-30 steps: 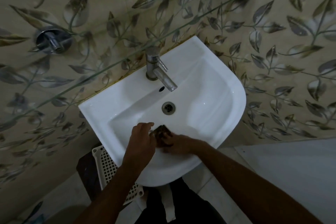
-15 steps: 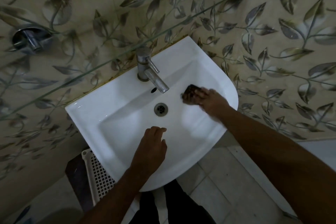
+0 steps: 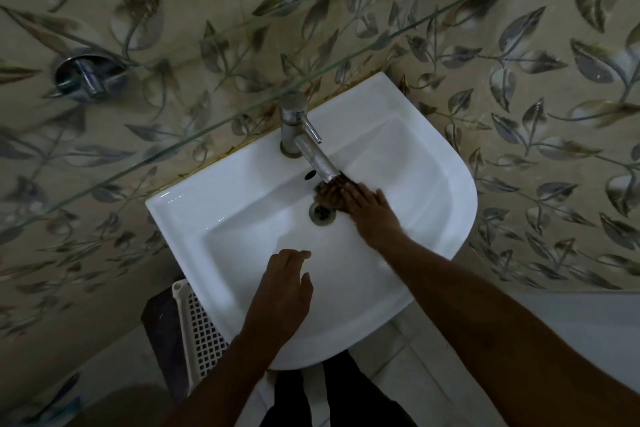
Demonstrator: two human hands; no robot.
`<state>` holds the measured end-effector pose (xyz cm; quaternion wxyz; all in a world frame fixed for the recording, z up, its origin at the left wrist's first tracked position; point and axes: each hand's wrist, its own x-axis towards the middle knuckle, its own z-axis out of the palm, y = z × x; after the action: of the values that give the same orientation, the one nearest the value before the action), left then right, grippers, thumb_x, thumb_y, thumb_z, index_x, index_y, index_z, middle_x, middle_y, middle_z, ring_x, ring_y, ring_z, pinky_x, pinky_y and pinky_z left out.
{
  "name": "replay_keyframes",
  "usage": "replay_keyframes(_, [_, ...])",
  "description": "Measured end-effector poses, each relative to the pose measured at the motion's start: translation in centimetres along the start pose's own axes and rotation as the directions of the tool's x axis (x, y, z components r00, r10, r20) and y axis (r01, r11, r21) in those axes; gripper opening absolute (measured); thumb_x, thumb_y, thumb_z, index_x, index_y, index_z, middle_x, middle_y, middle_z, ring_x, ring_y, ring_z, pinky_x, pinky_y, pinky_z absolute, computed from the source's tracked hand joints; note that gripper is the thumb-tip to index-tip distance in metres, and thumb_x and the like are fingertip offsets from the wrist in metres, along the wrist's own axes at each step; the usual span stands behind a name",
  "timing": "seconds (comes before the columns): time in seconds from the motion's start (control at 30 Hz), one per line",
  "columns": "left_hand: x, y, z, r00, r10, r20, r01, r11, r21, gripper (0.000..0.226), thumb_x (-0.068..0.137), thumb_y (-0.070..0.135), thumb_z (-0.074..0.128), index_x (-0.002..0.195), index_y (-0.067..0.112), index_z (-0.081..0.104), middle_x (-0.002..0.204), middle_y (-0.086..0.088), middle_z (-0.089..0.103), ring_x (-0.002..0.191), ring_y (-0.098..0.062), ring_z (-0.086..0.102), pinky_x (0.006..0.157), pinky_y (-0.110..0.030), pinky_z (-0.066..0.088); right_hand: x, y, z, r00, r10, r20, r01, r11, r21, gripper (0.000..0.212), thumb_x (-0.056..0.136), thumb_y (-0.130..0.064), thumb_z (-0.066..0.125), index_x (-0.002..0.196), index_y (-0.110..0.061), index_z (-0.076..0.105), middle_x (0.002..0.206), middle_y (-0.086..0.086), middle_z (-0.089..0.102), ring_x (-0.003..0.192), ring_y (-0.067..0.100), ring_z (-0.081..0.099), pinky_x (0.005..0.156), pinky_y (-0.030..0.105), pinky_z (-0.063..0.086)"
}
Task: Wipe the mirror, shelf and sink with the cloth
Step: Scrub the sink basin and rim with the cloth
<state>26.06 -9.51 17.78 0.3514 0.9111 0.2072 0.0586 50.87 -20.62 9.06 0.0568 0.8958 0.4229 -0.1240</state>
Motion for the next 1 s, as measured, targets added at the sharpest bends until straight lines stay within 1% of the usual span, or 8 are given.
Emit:
replay_keyframes(0.1, [-0.4, -0.4, -0.4, 0.998, -0.055, -0.01, 0.055, 0.998, -0.019, 0.039, 0.093, 0.014, 0.061, 0.131, 0.016, 0.056, 0.124, 0.002, 0.057, 0.117, -0.013, 0.051, 0.099, -0.021, 0.038, 1.4, 2.6, -1.6, 0.975, 0.221, 0.012, -0.22, 0.975, -0.013, 0.064, 0.099, -0.011, 0.029, 0.159, -0.017, 0.006, 0.168, -0.002, 0.001, 0.155, 0.025, -0.002, 0.123, 0.048, -0.002])
replay_keyframes(0.17, [-0.5, -0.7, -0.4, 0.997, -0.072, -0.013, 0.071, 0.997, -0.015, 0.039, 0.093, 0.014, 0.061, 0.132, 0.016, 0.056, 0.124, 0.002, 0.057, 0.119, -0.013, 0.05, 0.1, -0.021, 0.036, 1.9, 1.9, -2.2, 0.967, 0.253, 0.035, -0.253, 0.967, -0.014, 0.066, 0.099, -0.009, 0.033, 0.159, -0.016, 0.006, 0.168, -0.001, -0.002, 0.154, 0.028, -0.005, 0.122, 0.051, -0.004])
replay_keyframes(0.33, [-0.4, -1.1, -0.5, 0.997, -0.075, -0.013, 0.075, 0.997, -0.01, 0.04, 0.091, 0.01, 0.064, 0.13, 0.012, 0.058, 0.124, -0.004, 0.058, 0.117, -0.019, 0.053, 0.1, -0.026, 0.043, 0.8, -5.0, -0.5, 0.988, 0.107, 0.111, -0.127, 0.974, 0.188, 0.065, 0.095, -0.013, 0.049, 0.155, -0.017, 0.025, 0.166, 0.004, 0.016, 0.149, 0.034, 0.019, 0.112, 0.049, 0.026])
replay_keyframes(0.47, [-0.1, -1.4, -1.0, 0.995, -0.073, -0.065, 0.073, 0.997, -0.009, 0.036, 0.09, 0.009, 0.06, 0.125, 0.007, 0.06, 0.122, -0.01, 0.06, 0.114, -0.019, 0.05, 0.103, -0.021, 0.037, -1.6, -12.7, -1.3, 0.975, -0.079, 0.207, -0.016, 0.907, 0.421, 0.058, 0.102, -0.019, 0.046, 0.155, -0.014, 0.026, 0.165, 0.01, 0.017, 0.15, 0.034, 0.015, 0.116, 0.048, 0.024])
replay_keyframes(0.6, [0.1, -1.1, -2.6, 0.976, -0.164, -0.143, 0.145, 0.98, -0.134, 0.031, 0.091, 0.006, 0.048, 0.117, 0.005, 0.064, 0.114, -0.008, 0.06, 0.104, -0.009, 0.046, 0.096, -0.009, 0.028, -5.0, -18.4, -2.7, 0.928, -0.209, 0.31, -0.071, 0.716, 0.695, 0.05, 0.103, -0.015, 0.05, 0.149, -0.004, 0.036, 0.155, 0.019, 0.036, 0.144, 0.033, 0.034, 0.117, 0.041, 0.027])
replay_keyframes(0.73, [-1.2, -2.1, -3.7, 0.966, -0.183, -0.185, 0.163, 0.98, -0.117, 0.034, 0.094, 0.016, 0.044, 0.122, 0.013, 0.062, 0.121, -0.001, 0.059, 0.117, -0.013, 0.049, 0.107, -0.026, 0.035, -7.3, -19.4, -4.2, 0.952, -0.205, 0.228, -0.056, 0.614, 0.787, 0.043, 0.101, -0.017, 0.053, 0.143, -0.006, 0.045, 0.135, 0.017, 0.059, 0.124, 0.032, 0.056, 0.101, 0.037, 0.043])
replay_keyframes(0.87, [-2.7, -3.1, -4.9, 0.954, -0.213, -0.21, 0.2, 0.976, -0.081, 0.027, 0.092, 0.005, 0.055, 0.116, 0.011, 0.065, 0.115, -0.002, 0.06, 0.11, -0.008, 0.044, 0.098, -0.013, 0.029, -8.6, -17.8, -3.0, 0.971, -0.205, 0.124, 0.049, 0.674, 0.737, 0.052, 0.098, -0.042, 0.045, 0.149, -0.033, 0.039, 0.14, 0.003, 0.056, 0.119, 0.024, 0.057, 0.099, 0.039, 0.05])
replay_keyframes(1.0, [-3.2, -3.9, -5.8, 0.953, -0.199, -0.227, 0.194, 0.98, -0.048, 0.027, 0.09, 0.008, 0.055, 0.115, 0.011, 0.064, 0.112, -0.004, 0.061, 0.108, -0.017, 0.049, 0.093, -0.015, 0.031, -8.3, -19.1, -3.2, 0.976, -0.095, 0.199, -0.084, 0.673, 0.735, 0.057, 0.09, -0.037, 0.041, 0.146, -0.024, 0.045, 0.117, 0.015, 0.067, 0.103, 0.033, 0.064, 0.084, 0.034, 0.053])
